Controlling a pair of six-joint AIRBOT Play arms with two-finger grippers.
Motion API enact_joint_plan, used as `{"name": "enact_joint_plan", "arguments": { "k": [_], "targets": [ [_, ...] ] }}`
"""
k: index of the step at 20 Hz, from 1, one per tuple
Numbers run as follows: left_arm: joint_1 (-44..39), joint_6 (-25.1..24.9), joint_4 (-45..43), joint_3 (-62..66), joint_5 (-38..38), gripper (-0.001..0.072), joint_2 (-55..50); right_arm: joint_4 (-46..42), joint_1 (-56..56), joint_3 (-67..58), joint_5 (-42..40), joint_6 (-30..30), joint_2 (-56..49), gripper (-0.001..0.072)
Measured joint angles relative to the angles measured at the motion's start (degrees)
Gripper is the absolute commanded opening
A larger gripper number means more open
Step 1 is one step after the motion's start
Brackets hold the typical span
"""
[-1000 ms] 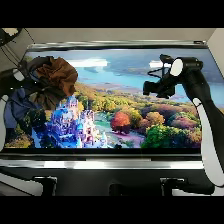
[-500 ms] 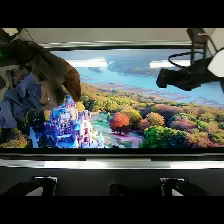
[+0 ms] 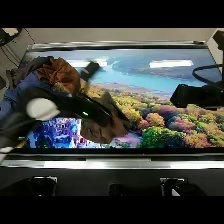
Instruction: Fold the shirts.
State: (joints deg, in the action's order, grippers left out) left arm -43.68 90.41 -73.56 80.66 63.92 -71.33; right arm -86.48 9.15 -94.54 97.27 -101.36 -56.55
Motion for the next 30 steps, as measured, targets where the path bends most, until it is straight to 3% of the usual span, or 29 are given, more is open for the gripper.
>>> {"name": "enact_joint_plan", "arguments": {
  "k": [1, 6, 10, 15, 20, 24, 27, 29, 30],
  "targets": [
    [-1.6, 0.1, 0.1, -0.7, 0.0, 0.0711, -2.4, -0.3, 0.0, 0.0, 0.3, 0.0, 0.2, 0.0675],
    [-0.4, 0.1, -6.4, 1.0, 7.7, 0.0711, -6.7, -0.5, 0.0, 0.5, 1.1, 0.0, -2.1, 0.0675],
    [11.2, 0.0, -13.3, -1.2, 12.1, 0.0711, -5.5, 5.0, 0.0, 7.0, 0.7, 1.0, -6.9, 0.0676],
    [24.9, -1.8, -1.8, -15.3, 8.9, 0.0709, -5.2, 16.0, 0.0, 24.0, -6.1, 4.4, -10.6, 0.0678],
    [27.3, -7.2, 8.4, -24.7, 1.7, 0.0709, -7.4, 22.4, 0.0, 36.5, -10.7, 8.3, -11.5, 0.0678],
    [28.2, -10.1, 10.9, -26.0, -1.7, 0.0709, -9.6, 24.6, 0.0, 40.6, -11.5, 9.7, -11.7, 0.0678],
    [28.9, -12.0, 11.1, -25.9, -2.2, 0.0696, -10.4, 25.9, 0.0, 42.4, -12.0, 10.4, -11.7, 0.0682],
    [28.9, -12.6, 11.5, -25.7, -1.6, 0.0606, -11.2, 27.0, 0.0, 43.7, -12.8, 11.1, -11.7, 0.0687],
    [28.7, -12.9, 11.6, -25.7, -1.3, 0.0526, -11.8, 27.8, 0.0, 44.5, -13.4, 11.5, -11.7, 0.0687]
  ]
}}
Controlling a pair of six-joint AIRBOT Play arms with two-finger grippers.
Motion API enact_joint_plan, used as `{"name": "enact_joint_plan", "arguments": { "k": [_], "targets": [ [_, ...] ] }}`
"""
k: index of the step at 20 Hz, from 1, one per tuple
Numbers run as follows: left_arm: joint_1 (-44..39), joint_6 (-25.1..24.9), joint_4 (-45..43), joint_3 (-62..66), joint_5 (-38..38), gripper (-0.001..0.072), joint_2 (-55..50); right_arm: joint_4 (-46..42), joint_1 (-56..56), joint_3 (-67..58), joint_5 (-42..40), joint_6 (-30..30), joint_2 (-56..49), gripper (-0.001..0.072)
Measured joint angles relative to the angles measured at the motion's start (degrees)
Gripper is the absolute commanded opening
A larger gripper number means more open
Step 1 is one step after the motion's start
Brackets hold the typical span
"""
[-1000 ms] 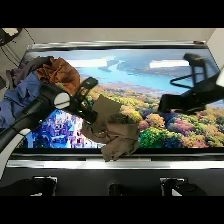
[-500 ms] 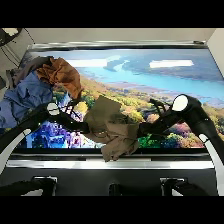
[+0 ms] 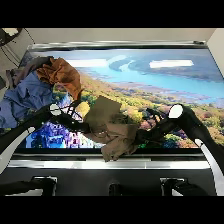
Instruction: Fold the shirts.
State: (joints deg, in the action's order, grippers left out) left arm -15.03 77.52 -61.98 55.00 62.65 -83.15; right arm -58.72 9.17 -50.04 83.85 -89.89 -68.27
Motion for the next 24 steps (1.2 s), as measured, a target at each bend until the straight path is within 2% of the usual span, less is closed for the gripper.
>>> {"name": "enact_joint_plan", "arguments": {
  "k": [2, 3, 4, 5, 6, 11, 13, 14, 17, 20, 23, 24],
  "targets": [
    [-0.8, -0.2, 0.3, 0.0, 0.3, 0.0256, -1.4, 1.6, 0.0, 1.9, -1.4, 0.9, 0.0, 0.0687],
    [-1.2, -0.2, 0.5, -0.1, 0.5, 0.0236, -2.0, 2.4, 0.1, 2.9, -2.4, 1.4, 0.0, 0.0688],
    [-1.7, -0.2, 0.7, -0.1, 0.7, 0.0180, -2.4, 3.3, 0.1, 3.9, -3.0, 1.7, 0.0, 0.0688],
    [-1.9, -0.3, 0.9, -0.1, 0.9, 0.0063, -2.7, 4.2, 0.1, 4.9, -3.9, 2.1, 0.0, 0.0688],
    [-2.0, -0.4, 0.7, -0.1, 1.0, 0.0030, -2.9, 5.1, 0.1, 5.8, -4.7, 2.4, 0.0, 0.0687],
    [-1.4, -1.0, 0.5, -0.1, 2.5, 0.0029, -3.1, 6.8, 0.1, 9.4, -9.0, 3.6, 0.0, 0.0677],
    [-1.0, -1.1, -0.1, -0.2, 3.9, 0.0029, -2.9, 3.3, 0.0, 10.0, -10.2, 4.2, 0.0, 0.0672],
    [-1.0, -1.1, -0.4, -0.2, 4.5, 0.0029, -2.8, 0.7, 0.0, 10.2, -10.7, 4.4, 0.0, 0.0609],
    [-0.8, -1.2, -1.1, -0.3, 5.5, 0.0029, -2.3, -3.0, 0.0, 10.4, -11.8, 4.1, -0.1, 0.0597],
    [-0.8, -1.2, -1.5, -0.2, 6.1, 0.0029, -2.1, 0.2, 0.0, 10.6, -15.7, 3.8, -1.4, 0.0596],
    [-0.8, -1.2, -1.6, -0.2, 6.2, 0.0029, -1.9, 3.7, 0.0, 10.6, -18.6, 3.8, -4.3, 0.0554],
    [-0.8, -1.2, -1.5, -0.2, 6.2, 0.0029, -1.8, 4.9, -0.1, 10.6, -18.7, 3.7, -5.3, 0.0454]
  ]
}}
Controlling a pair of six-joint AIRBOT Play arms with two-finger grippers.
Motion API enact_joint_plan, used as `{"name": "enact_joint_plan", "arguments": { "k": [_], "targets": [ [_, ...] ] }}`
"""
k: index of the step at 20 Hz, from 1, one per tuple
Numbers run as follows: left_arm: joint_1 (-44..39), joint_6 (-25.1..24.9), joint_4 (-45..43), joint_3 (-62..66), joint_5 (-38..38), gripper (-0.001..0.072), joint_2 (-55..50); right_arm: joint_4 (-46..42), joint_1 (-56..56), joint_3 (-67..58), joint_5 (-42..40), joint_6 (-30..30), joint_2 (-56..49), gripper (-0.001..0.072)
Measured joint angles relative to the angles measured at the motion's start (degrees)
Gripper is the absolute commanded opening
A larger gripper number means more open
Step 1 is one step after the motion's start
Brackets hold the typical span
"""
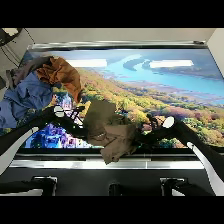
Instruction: Fold the shirts.
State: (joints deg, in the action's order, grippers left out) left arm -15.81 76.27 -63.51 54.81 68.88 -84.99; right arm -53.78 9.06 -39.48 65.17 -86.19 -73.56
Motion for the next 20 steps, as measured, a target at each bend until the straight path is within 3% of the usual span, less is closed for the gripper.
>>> {"name": "enact_joint_plan", "arguments": {
  "k": [2, 3, 7, 11, 16, 20],
  "targets": [
    [0.0, 0.0, 0.1, 0.1, 0.1, 0.0029, 0.1, 1.7, 0.1, 0.1, -1.4, 0.1, -1.7, 0.0106],
    [0.0, 0.0, 0.2, 0.3, 0.3, 0.0028, 0.1, 2.7, 0.1, 0.0, -2.1, 0.2, -2.1, 0.0045],
    [0.0, 0.0, 0.6, 4.1, 1.6, 0.0027, 2.8, 2.7, 0.1, -2.2, -2.9, 1.0, -2.2, 0.0043],
    [0.4, 0.8, -6.1, 16.0, -1.2, 0.0027, 12.2, -8.8, 0.0, -14.0, -1.8, -0.3, 4.7, 0.0044],
    [3.7, 7.0, -17.0, 38.4, -6.5, 0.0027, 25.7, -26.9, 0.0, -37.1, -6.3, -5.4, 18.8, 0.0044],
    [5.4, 11.8, -19.9, 47.1, -10.8, 0.0027, 34.6, -30.8, 0.1, -46.3, -10.6, -7.0, 28.5, 0.0045]
  ]
}}
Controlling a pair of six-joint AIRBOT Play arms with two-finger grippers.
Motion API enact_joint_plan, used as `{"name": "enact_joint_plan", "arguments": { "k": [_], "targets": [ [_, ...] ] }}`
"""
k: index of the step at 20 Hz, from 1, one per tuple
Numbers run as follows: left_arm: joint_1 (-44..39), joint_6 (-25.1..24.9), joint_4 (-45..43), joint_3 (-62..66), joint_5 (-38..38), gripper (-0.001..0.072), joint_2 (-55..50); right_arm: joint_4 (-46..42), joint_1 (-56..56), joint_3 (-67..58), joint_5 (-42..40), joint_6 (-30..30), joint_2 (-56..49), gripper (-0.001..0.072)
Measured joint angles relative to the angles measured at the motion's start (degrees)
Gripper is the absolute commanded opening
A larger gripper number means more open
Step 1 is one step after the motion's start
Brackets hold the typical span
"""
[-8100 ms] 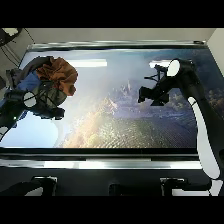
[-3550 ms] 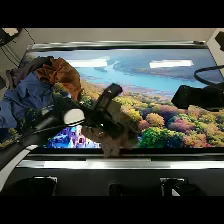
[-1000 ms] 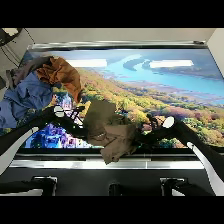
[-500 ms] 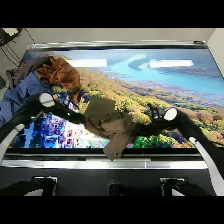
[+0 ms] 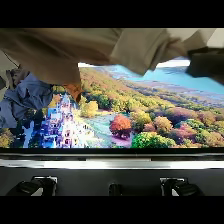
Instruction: Fold the shirts.
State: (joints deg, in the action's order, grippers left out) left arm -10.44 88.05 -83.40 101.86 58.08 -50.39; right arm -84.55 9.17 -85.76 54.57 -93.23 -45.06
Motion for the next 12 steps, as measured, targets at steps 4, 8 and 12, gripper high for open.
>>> {"name": "enact_joint_plan", "arguments": {
  "k": [4, 8, 12],
  "targets": [
    [0.4, 2.1, -1.2, 2.3, 0.6, 0.0028, 4.6, -0.5, 0.0, -2.6, 3.3, -0.8, 5.6, 0.0045],
    [0.5, 2.2, -2.9, 2.1, 9.2, 0.0028, 6.0, -0.8, 0.0, -3.3, 15.5, -1.8, 7.5, 0.0045],
    [0.5, 2.0, -4.3, -0.1, 18.8, 0.0028, 6.5, -0.8, 0.0, -3.5, 30.1, -4.2, 8.0, 0.0045]
  ]
}}
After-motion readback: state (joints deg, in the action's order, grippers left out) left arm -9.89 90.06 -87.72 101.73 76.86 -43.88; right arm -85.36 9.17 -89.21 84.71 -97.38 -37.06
